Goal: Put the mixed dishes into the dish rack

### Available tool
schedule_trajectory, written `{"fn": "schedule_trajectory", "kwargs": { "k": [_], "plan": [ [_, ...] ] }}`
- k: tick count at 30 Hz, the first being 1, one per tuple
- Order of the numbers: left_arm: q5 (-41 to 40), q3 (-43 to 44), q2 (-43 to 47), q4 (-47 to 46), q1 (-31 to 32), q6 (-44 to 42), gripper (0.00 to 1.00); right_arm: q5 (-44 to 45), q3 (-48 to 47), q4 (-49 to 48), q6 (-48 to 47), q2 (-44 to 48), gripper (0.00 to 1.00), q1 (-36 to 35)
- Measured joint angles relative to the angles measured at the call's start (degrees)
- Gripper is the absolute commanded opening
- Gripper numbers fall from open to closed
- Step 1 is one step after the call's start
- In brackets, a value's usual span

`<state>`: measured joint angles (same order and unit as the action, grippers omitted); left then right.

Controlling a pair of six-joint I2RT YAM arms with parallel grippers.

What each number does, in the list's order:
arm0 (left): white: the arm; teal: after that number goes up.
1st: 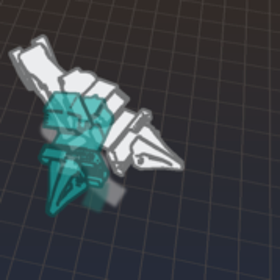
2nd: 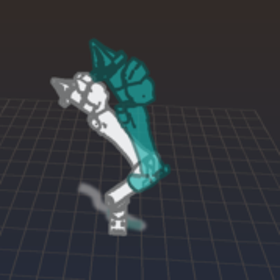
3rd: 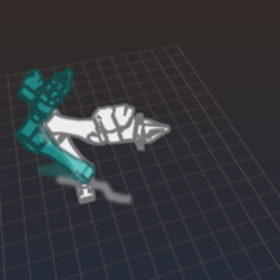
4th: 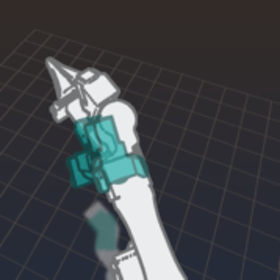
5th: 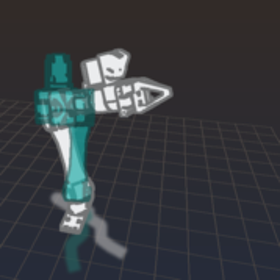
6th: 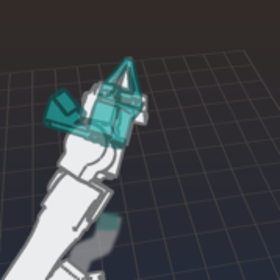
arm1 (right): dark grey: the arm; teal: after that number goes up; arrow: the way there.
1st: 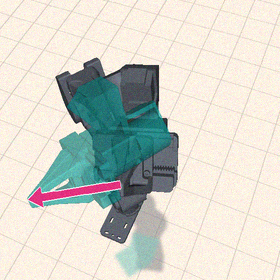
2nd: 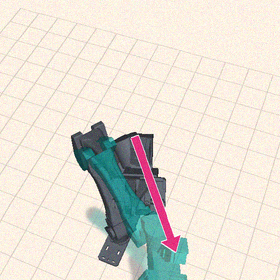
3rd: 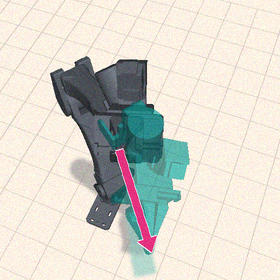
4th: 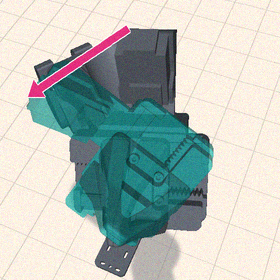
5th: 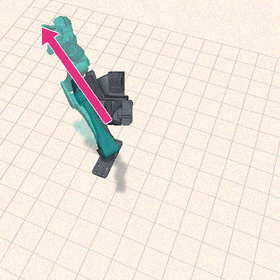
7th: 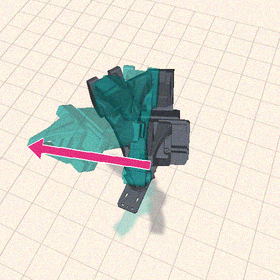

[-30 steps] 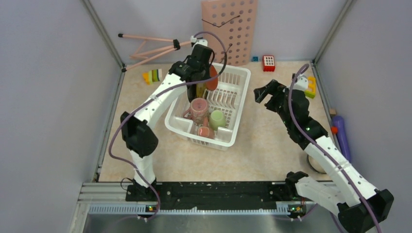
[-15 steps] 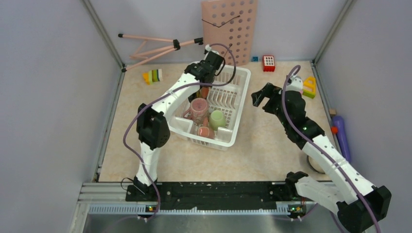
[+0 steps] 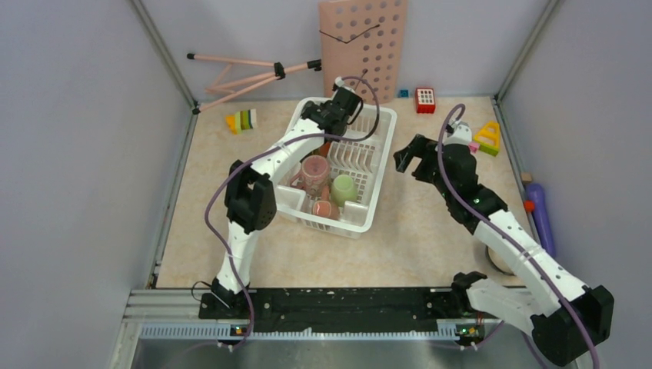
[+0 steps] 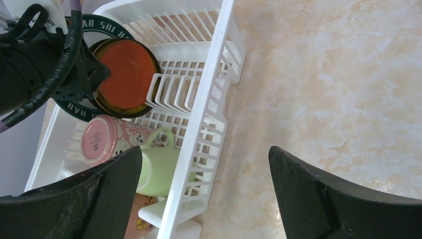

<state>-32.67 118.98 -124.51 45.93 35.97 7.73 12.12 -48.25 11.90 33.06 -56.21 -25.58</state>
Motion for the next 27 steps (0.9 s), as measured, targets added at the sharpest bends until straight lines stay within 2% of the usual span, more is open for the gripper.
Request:
{"fn": "schedule_trajectory", "kwargs": {
  "k": [1, 3, 6, 12, 18, 22, 27],
  "plan": [
    [0.0, 0.0, -0.02, -0.35, 0.0, -0.22, 0.26, 0.02, 0.0, 0.11, -0.13, -0.17, 0.99, 0.02],
    [-0.04, 0.0, -0.15, -0.92, 0.0, -0.35, 0.42, 0.02, 0.0, 0.52, -0.31, -0.66, 0.99, 0.24],
    [0.02, 0.0, -0.17, -1.51, -0.02, -0.33, 0.55, -0.33, -0.02, 1.86, -0.55, -2.32, 0.99, 0.94],
    [0.35, 0.02, -0.17, -1.97, 0.0, 0.63, 0.56, -0.35, -1.2, 7.61, -0.48, -5.92, 0.99, 1.4],
    [2.95, -0.5, 1.29, -1.68, -0.15, 1.81, 0.56, 3.96, -6.29, 18.73, 1.97, -6.54, 0.99, 3.3],
    [9.27, -2.73, 6.32, -1.27, -0.2, 3.63, 0.58, 12.13, -10.51, 29.79, 8.52, -9.55, 0.99, 4.2],
    [21.49, -12.55, 19.23, -4.09, -0.24, 7.67, 0.62, 16.09, -8.98, 38.73, 13.97, -10.93, 0.99, 9.33]
  ]
}}
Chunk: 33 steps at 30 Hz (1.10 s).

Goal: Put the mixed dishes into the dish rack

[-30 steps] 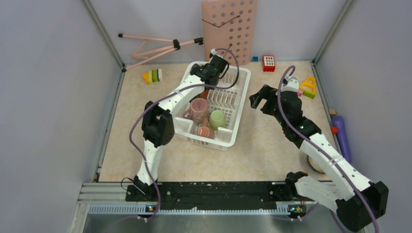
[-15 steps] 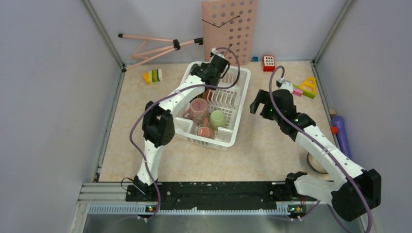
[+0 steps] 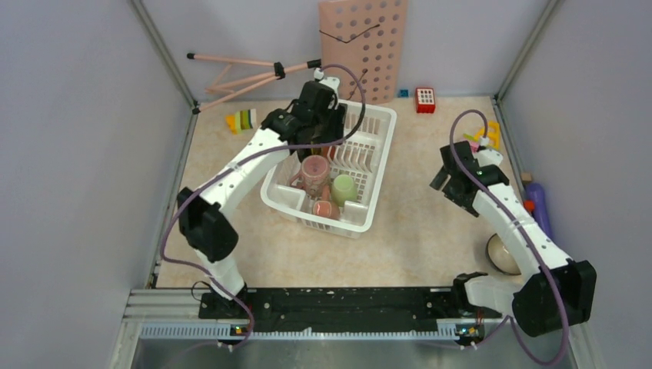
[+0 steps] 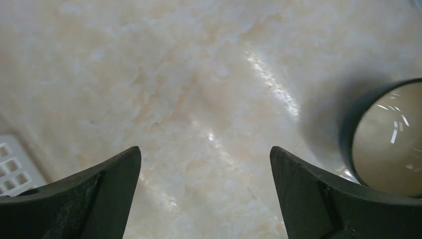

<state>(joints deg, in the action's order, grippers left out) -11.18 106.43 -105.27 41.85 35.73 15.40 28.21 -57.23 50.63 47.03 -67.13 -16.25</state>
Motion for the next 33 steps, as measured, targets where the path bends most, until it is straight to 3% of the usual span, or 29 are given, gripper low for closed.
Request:
{"fn": "schedule_trajectory", "kwargs": {
  "k": [7, 11, 16, 21, 24, 26, 27, 29, 30, 33],
  "plan": [
    [16.28, -14.47, 14.29, -6.8, 0.72, 7.17, 0.65, 5.68, 0.96, 10.71, 7.5, 0.81, 0.99, 6.45],
    [24.13, -20.68, 16.33, -9.31, 1.53, 10.21, 0.66, 5.77, 4.26, 10.97, 8.07, 3.5, 0.99, 16.57],
    [28.85, -26.77, 17.7, -11.93, 2.14, 12.66, 0.66, 2.93, 8.28, 8.13, 4.79, 10.99, 0.99, 29.0],
    [30.86, -27.8, 20.5, -13.79, 2.27, 13.73, 0.66, -2.36, 14.45, 0.31, 2.56, 13.9, 0.97, 34.91],
    [32.02, -29.2, 22.77, -16.44, 2.27, 14.8, 0.66, -5.55, 18.56, -4.17, 2.51, 13.94, 0.91, 36.48],
    [32.83, -30.69, 24.28, -17.94, 2.27, 15.41, 0.67, -6.62, 19.54, -5.62, 2.73, 12.81, 0.78, 36.81],
    [32.83, -31.26, 24.81, -18.32, 2.27, 15.67, 0.67, -7.02, 19.71, -6.84, 3.02, 11.72, 0.62, 36.96],
    [32.76, -32.15, 25.44, -18.64, 2.27, 16.02, 0.67, -7.67, 19.74, -8.55, 3.69, 9.53, 0.16, 37.31],
    [32.63, -32.59, 25.66, -18.75, 2.27, 16.06, 0.67, -7.91, 19.76, -9.03, 3.52, 8.68, 0.0, 37.57],
    [32.57, -33.16, 25.77, -18.75, 2.27, 16.26, 0.67, -9.18, 20.41, -10.19, 4.39, 7.87, 0.0, 38.64]
  ]
}}
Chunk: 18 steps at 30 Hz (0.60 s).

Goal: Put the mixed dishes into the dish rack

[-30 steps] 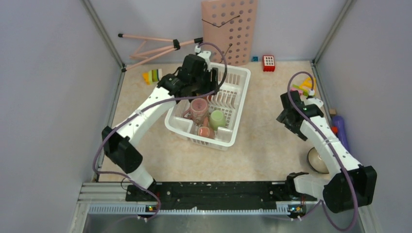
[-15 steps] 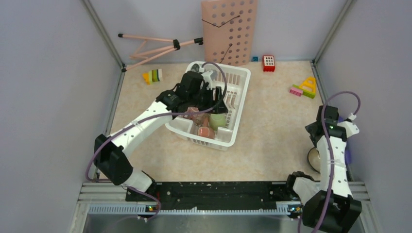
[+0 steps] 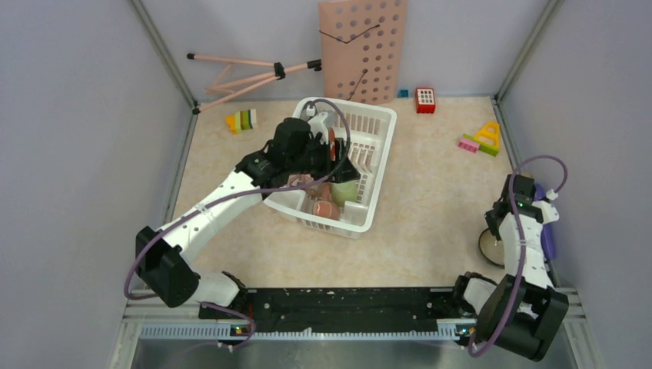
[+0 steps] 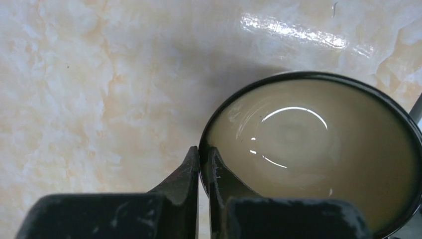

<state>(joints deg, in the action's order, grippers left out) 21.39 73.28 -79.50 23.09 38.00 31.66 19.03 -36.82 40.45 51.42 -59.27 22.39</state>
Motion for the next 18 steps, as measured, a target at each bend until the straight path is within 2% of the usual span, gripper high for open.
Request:
{"fn": "schedule_trajectory", "kwargs": {
  "k": [6, 11, 18],
  "plan": [
    [0.11, -0.66, 0.0, -0.02, 0.0, 0.39, 0.67, -4.31, -0.9, 1.22, -0.09, 2.32, 0.0, 0.28],
    [0.07, -0.76, 0.0, -0.02, 0.0, 1.05, 0.67, -11.19, -6.16, 4.09, -0.7, 3.19, 0.0, 0.28],
    [-0.31, -0.76, -0.13, -0.79, 0.0, 1.88, 0.67, -18.4, -8.68, 2.14, -1.79, 2.32, 0.0, 0.26]
  ]
}}
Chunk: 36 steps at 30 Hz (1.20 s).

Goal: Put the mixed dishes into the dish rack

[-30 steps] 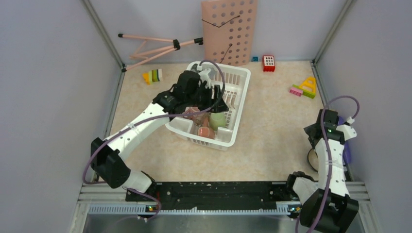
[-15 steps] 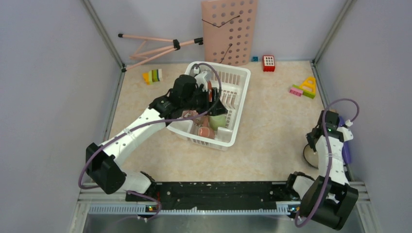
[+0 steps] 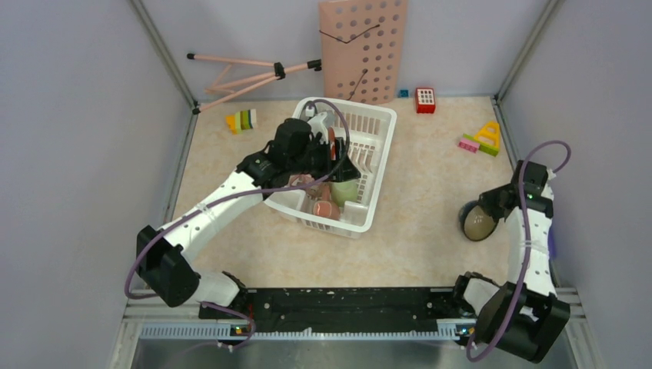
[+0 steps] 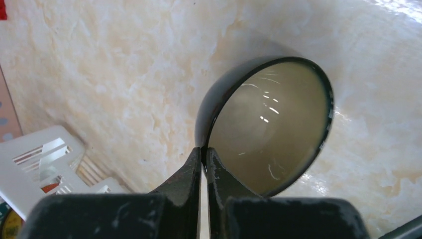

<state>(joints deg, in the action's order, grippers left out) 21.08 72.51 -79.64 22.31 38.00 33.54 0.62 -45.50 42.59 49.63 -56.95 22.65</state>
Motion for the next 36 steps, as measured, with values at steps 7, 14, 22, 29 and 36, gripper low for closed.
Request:
{"fn": "schedule_trajectory", "kwargs": {
  "k": [7, 14, 22, 29, 36],
  "plan": [
    [-1.68, 0.0, -0.37, -1.31, 0.0, 0.63, 0.67, -3.89, -0.66, -4.96, -1.49, -7.32, 0.0, -3.93],
    [-2.71, 0.0, -0.9, -1.33, 0.0, 0.59, 0.67, -4.81, -0.66, -7.8, -1.44, -9.55, 0.15, -4.92],
    [-2.49, 0.0, -1.64, -1.33, 0.0, 0.55, 0.67, -4.76, -0.63, -10.91, -0.79, -12.39, 0.59, -6.03],
    [-2.49, -0.02, -1.64, -1.31, 0.0, -0.17, 0.67, -3.04, -1.27, -10.25, -1.05, -14.12, 0.89, -6.47],
    [-2.47, -0.42, -1.64, -1.33, 0.0, -0.52, 0.67, 0.46, -4.31, -9.77, -0.48, -16.57, 0.91, -7.72]
  ]
}}
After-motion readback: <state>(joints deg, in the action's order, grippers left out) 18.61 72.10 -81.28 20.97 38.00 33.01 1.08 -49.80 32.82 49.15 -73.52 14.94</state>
